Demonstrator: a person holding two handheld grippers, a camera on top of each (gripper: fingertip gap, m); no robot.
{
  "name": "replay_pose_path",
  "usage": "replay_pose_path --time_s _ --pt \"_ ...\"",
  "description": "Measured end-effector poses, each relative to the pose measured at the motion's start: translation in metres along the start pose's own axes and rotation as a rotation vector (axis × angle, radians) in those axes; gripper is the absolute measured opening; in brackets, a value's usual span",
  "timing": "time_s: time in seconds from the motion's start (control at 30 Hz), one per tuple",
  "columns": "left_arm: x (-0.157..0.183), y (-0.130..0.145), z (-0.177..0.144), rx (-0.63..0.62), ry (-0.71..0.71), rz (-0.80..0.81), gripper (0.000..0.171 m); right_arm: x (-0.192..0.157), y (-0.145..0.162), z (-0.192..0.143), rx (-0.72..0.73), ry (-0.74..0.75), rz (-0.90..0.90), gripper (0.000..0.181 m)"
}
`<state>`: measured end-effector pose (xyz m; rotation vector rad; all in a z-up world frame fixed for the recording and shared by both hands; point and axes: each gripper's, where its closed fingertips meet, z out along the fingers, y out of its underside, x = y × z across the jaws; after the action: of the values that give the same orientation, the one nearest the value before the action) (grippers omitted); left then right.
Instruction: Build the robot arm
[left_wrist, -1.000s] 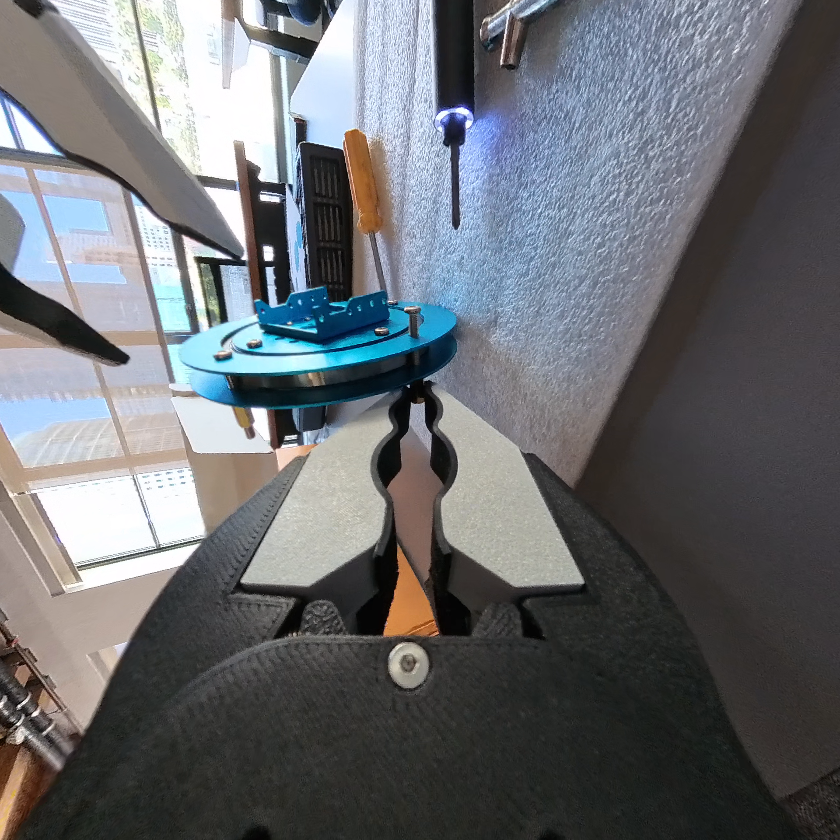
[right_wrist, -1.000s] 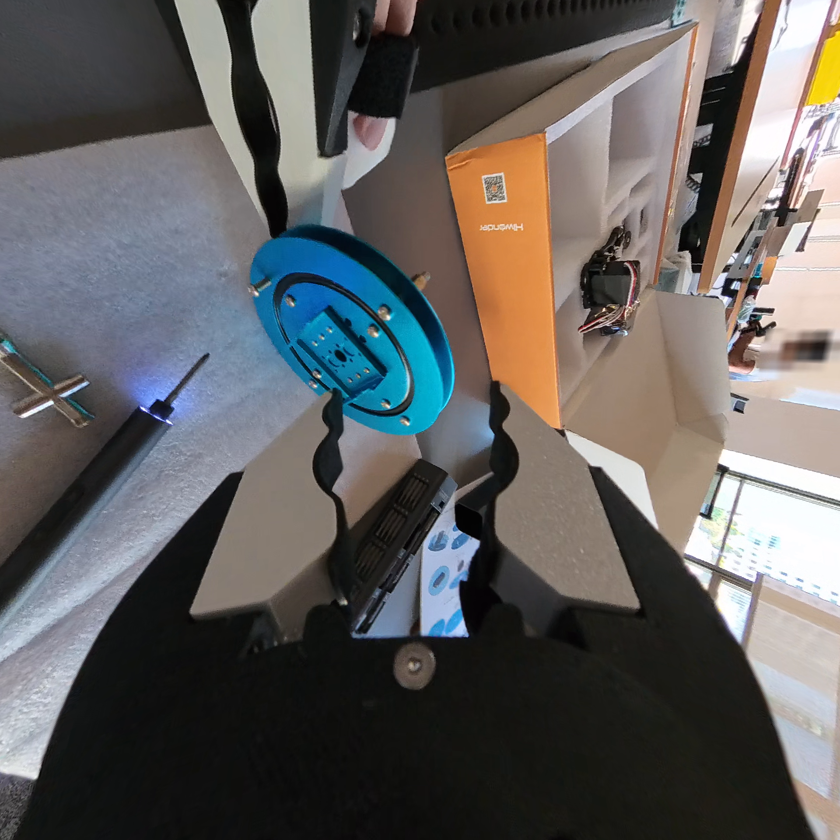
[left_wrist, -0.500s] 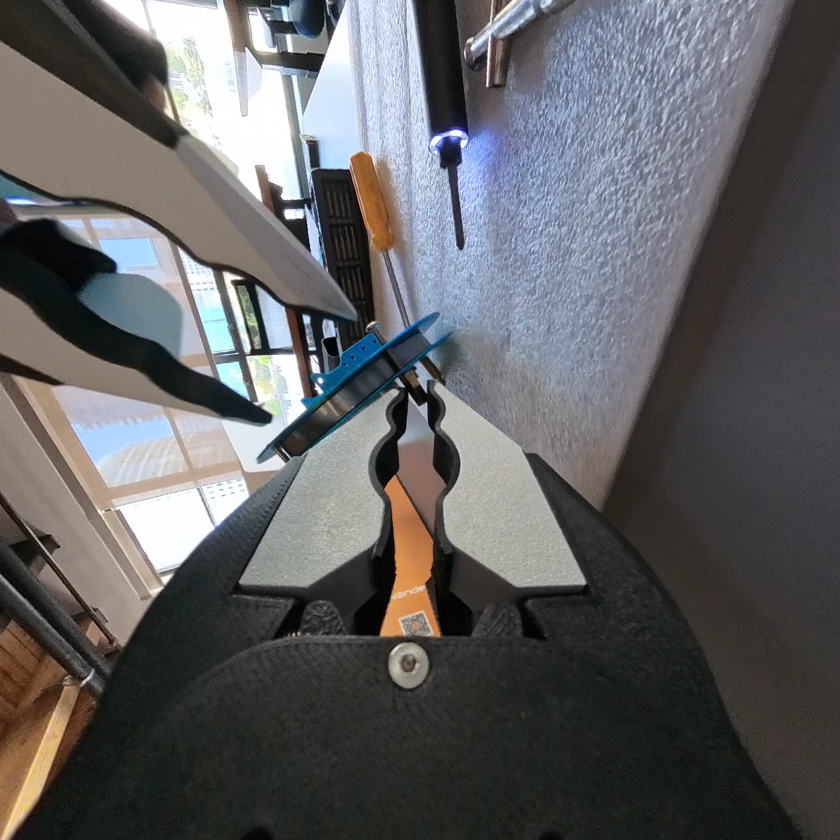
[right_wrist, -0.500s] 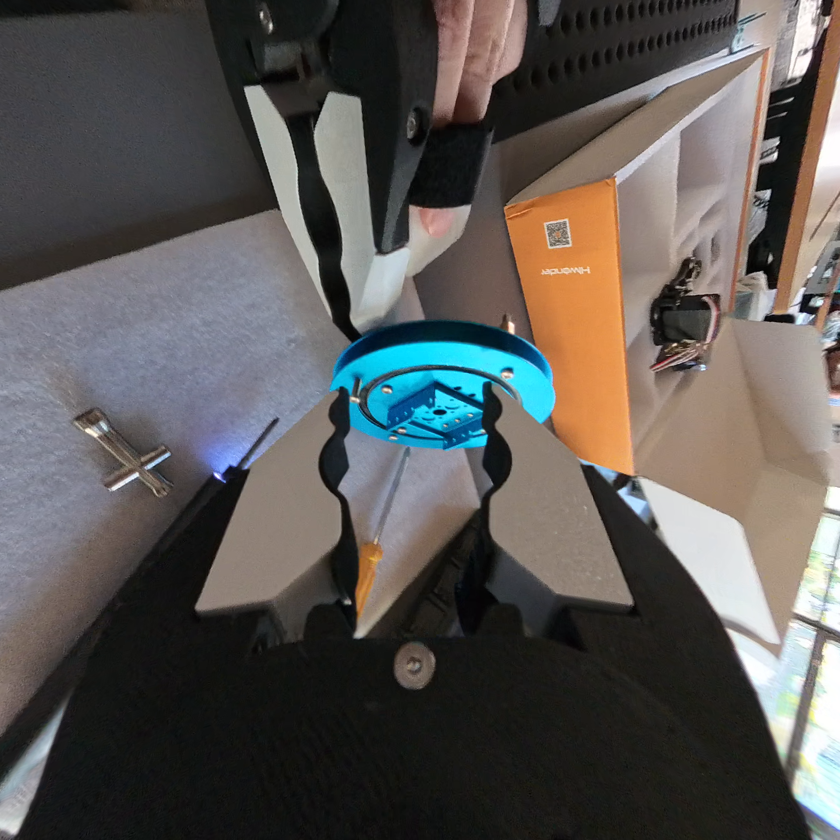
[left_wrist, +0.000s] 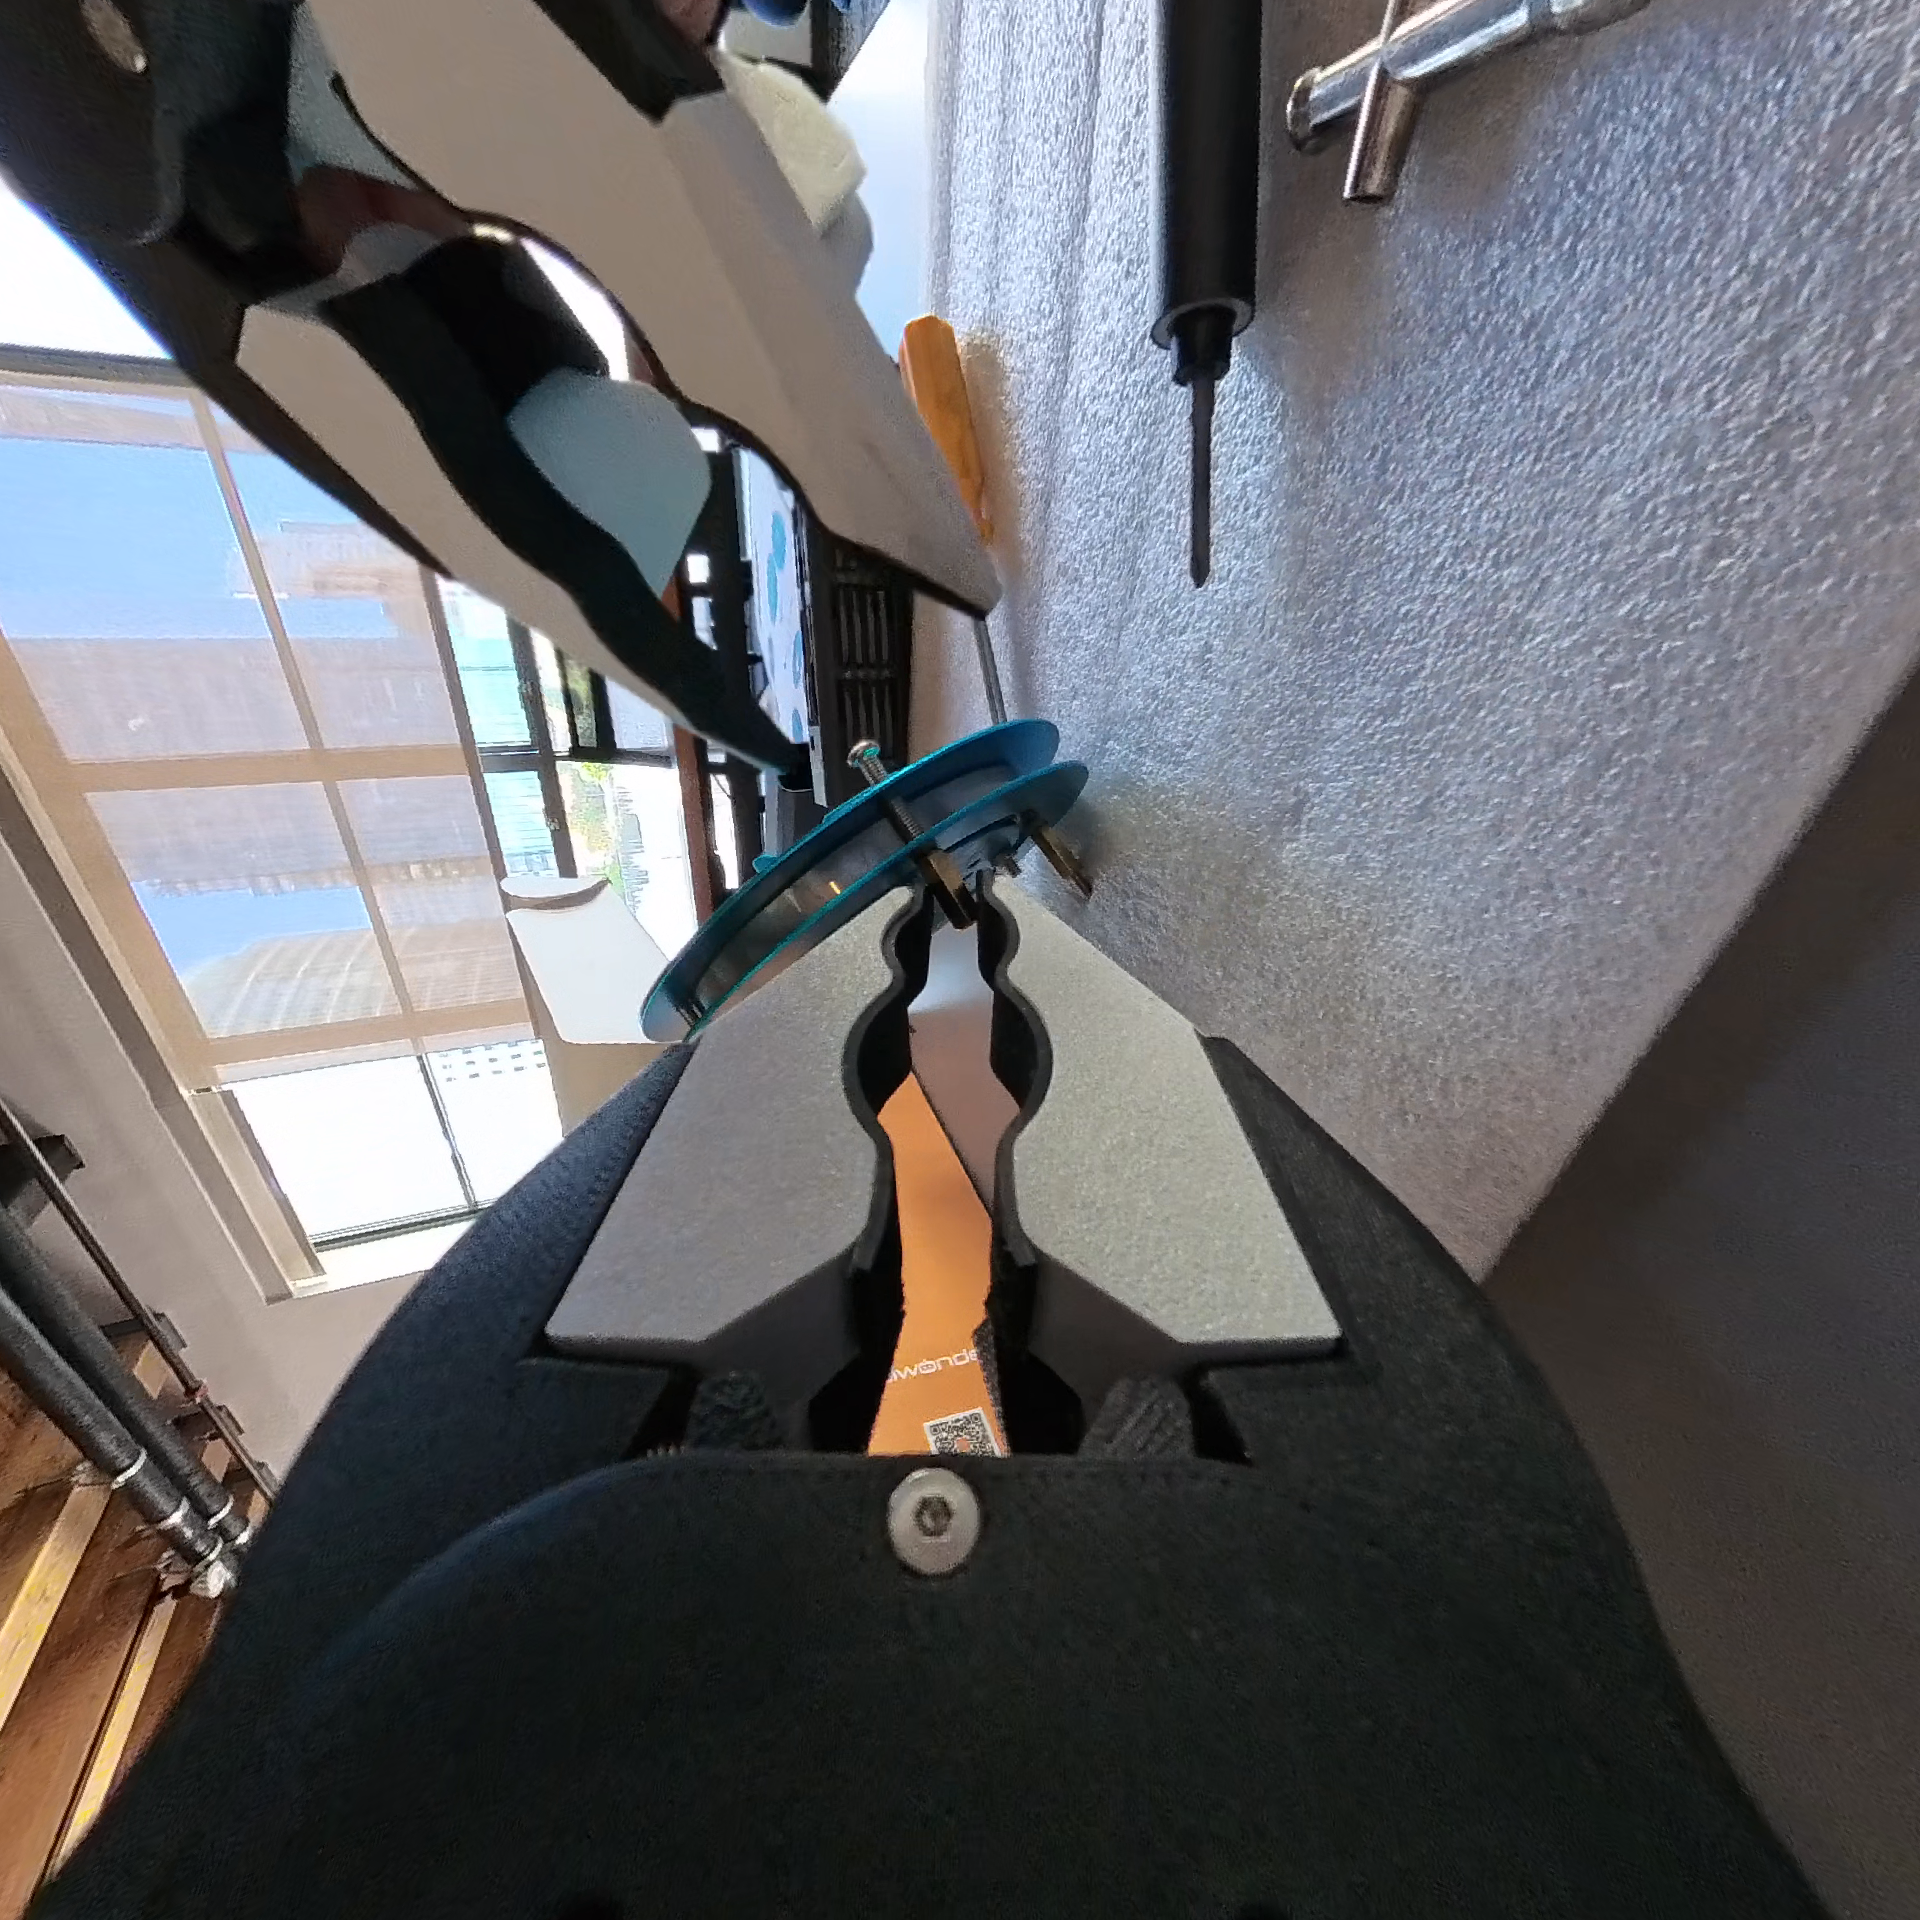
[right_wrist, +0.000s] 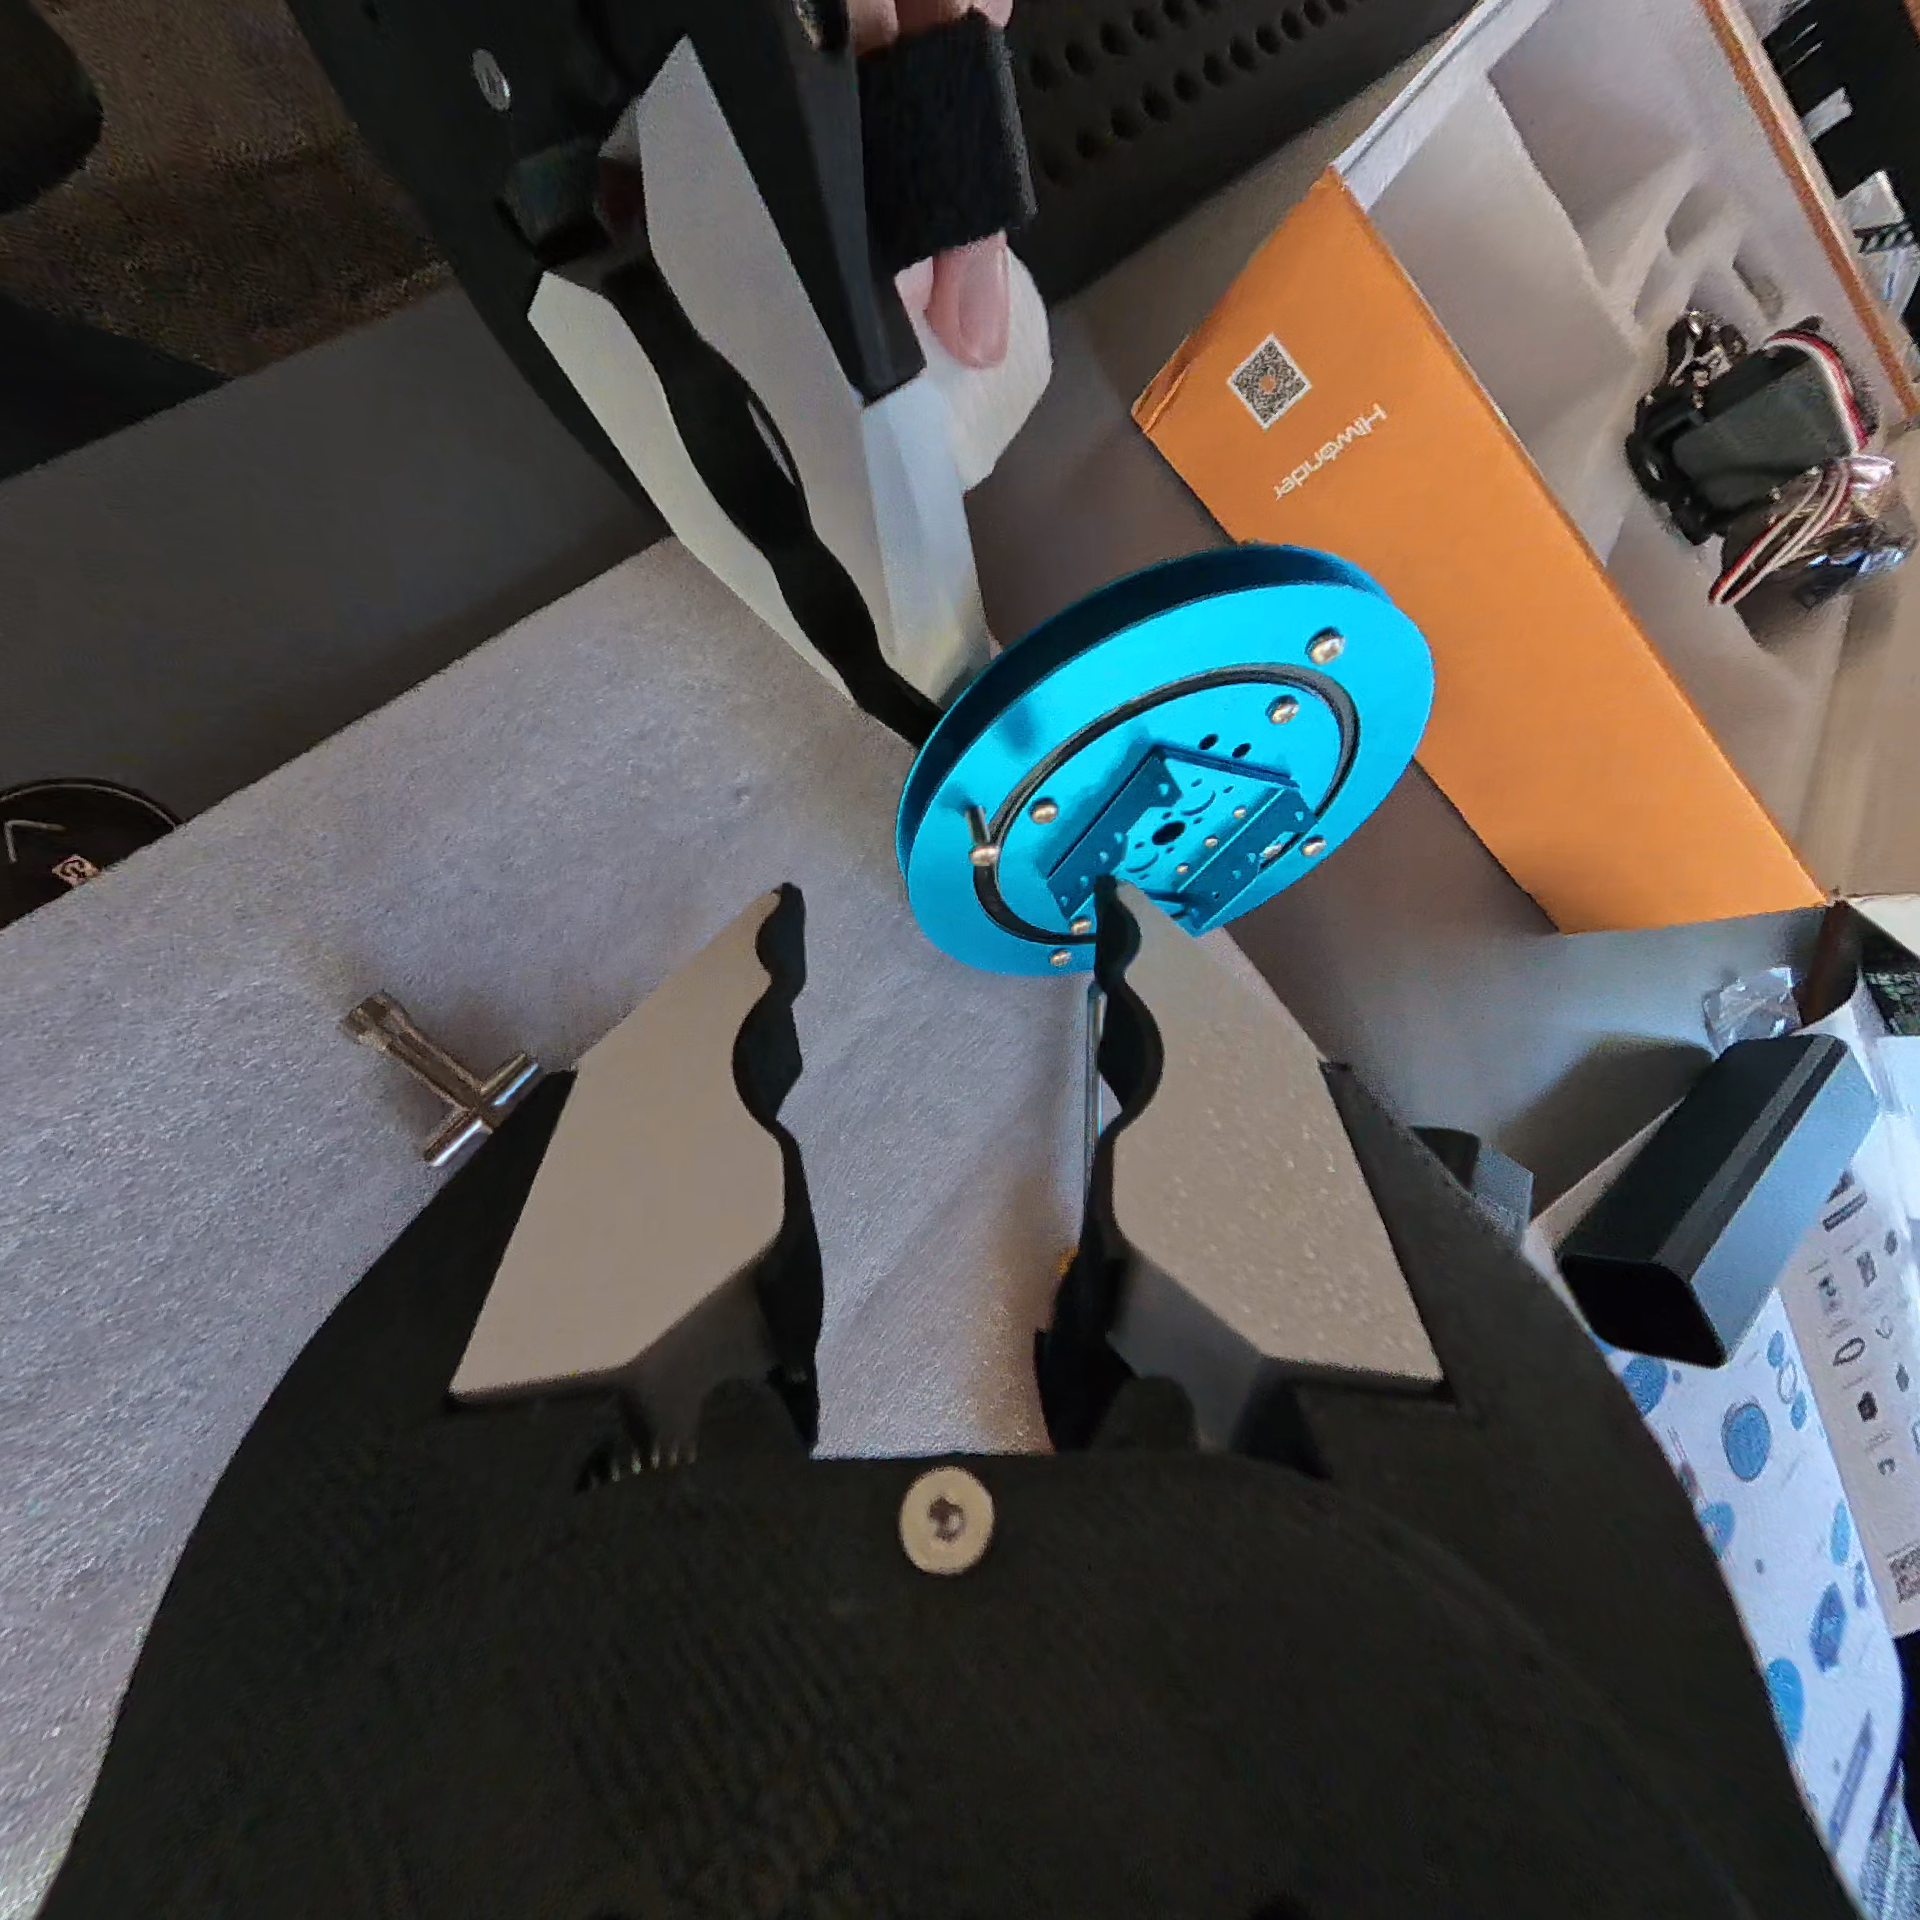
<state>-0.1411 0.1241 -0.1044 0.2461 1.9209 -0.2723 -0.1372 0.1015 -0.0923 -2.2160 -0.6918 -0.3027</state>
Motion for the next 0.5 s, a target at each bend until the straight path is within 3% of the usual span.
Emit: replay_pose_path --time_s 0.2,0.4,0.5 --pt "0.000 -0.001 0.000 -0.004 0.004 0.005 0.007 -0.004 -0.002 -0.001 0.049 0.004 0.032 0.046" --pt "-0.002 -0.002 0.002 -0.015 0.006 -0.005 0.006 0.004 0.006 0.012 0.075 0.070 0.209 0.046" --pt "-0.004 -0.003 0.002 -0.023 0.001 -0.016 0.006 0.007 0.008 0.011 0.105 0.183 0.247 0.031"
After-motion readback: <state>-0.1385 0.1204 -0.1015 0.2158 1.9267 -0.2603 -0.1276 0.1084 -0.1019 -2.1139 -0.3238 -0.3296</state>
